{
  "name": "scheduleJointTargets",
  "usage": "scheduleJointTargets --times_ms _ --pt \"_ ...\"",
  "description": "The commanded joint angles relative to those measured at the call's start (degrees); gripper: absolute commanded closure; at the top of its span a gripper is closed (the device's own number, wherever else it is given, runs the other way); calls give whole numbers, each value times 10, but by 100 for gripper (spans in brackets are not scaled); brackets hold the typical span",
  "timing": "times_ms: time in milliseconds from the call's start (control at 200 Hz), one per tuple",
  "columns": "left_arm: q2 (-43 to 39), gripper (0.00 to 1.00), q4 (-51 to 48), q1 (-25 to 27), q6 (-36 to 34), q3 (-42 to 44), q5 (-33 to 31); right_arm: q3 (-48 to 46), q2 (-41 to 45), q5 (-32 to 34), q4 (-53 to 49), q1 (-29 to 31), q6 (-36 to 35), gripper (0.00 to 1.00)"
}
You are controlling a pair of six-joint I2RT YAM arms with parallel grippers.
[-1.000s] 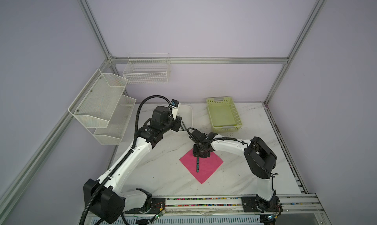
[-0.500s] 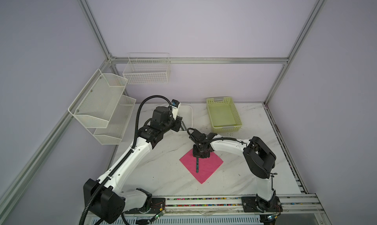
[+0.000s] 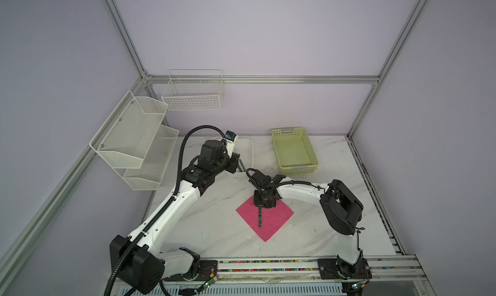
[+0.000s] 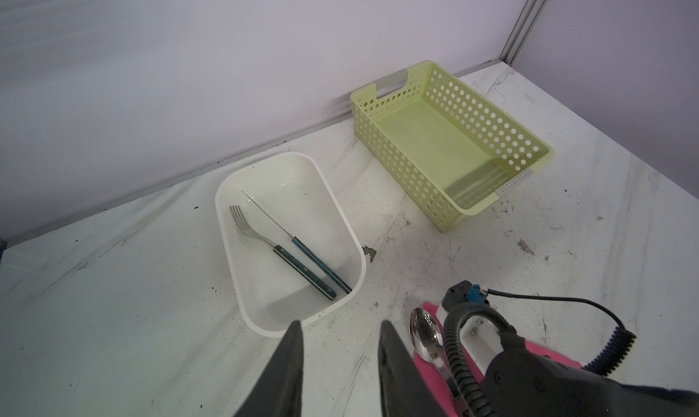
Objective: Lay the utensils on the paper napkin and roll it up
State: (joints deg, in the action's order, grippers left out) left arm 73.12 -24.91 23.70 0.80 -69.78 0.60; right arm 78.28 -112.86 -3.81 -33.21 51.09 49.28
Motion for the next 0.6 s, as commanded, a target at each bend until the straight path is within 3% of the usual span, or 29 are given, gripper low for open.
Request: scheduleJointTargets --times_ms 0,595 --pt "-15 67 13 3 -11 17 -3 3 -5 12 -7 -2 11 79" --pt "-18 67 13 6 -11 17 -4 2 8 25 -6 -3 22 84"
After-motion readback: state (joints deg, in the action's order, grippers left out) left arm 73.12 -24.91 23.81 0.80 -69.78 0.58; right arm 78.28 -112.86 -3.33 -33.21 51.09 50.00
